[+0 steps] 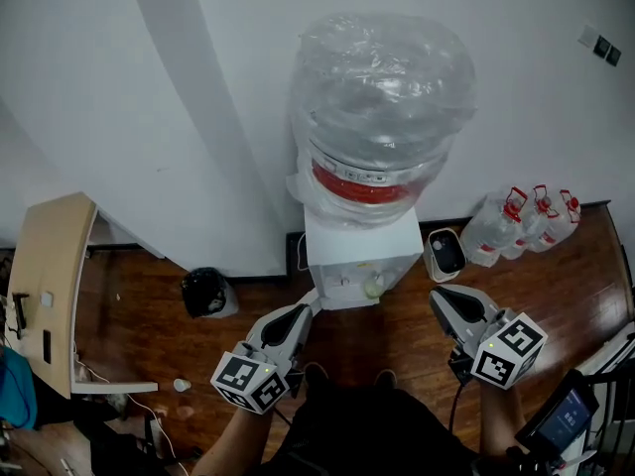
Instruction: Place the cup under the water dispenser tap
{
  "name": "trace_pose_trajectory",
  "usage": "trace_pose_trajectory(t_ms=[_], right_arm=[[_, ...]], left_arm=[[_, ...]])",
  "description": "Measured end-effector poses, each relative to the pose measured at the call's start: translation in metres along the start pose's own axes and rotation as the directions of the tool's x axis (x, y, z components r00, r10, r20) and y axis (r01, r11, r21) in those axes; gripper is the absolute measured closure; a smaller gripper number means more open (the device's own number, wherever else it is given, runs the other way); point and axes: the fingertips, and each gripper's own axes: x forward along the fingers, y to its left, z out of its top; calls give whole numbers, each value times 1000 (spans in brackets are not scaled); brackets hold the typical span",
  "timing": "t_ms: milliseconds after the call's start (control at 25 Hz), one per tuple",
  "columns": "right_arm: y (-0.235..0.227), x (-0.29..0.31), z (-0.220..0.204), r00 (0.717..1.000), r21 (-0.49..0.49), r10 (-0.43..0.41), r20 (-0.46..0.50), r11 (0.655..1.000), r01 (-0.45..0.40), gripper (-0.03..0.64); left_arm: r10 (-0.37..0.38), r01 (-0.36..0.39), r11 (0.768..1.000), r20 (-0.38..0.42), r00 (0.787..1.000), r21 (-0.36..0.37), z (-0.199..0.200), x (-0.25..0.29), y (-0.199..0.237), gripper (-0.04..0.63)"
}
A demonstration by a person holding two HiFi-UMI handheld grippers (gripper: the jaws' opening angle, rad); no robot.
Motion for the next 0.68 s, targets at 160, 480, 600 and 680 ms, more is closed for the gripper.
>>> trace_pose_trajectory(t_ms=[160, 480, 600, 680], right_arm=[[-2, -3, -2, 1000, 21, 0, 8, 1000, 0, 617], [-7, -3, -5, 1000, 38, 0, 18, 999, -1, 617], [-8, -2, -6, 1000, 40, -1, 17, 999, 0, 617], [-10, -2, -6, 1000, 42, -3, 18, 999, 2, 617]], left_arm=[[-1, 1, 1000, -12, 1000, 5, 0, -2, -9, 483], [-2, 2, 1000, -13, 1000, 9, -5, -5, -12, 483], [3, -3, 1000, -17, 1000, 12, -5, -5, -10, 483], [6, -6, 1000, -20, 1000, 12, -6, -4, -8, 483]])
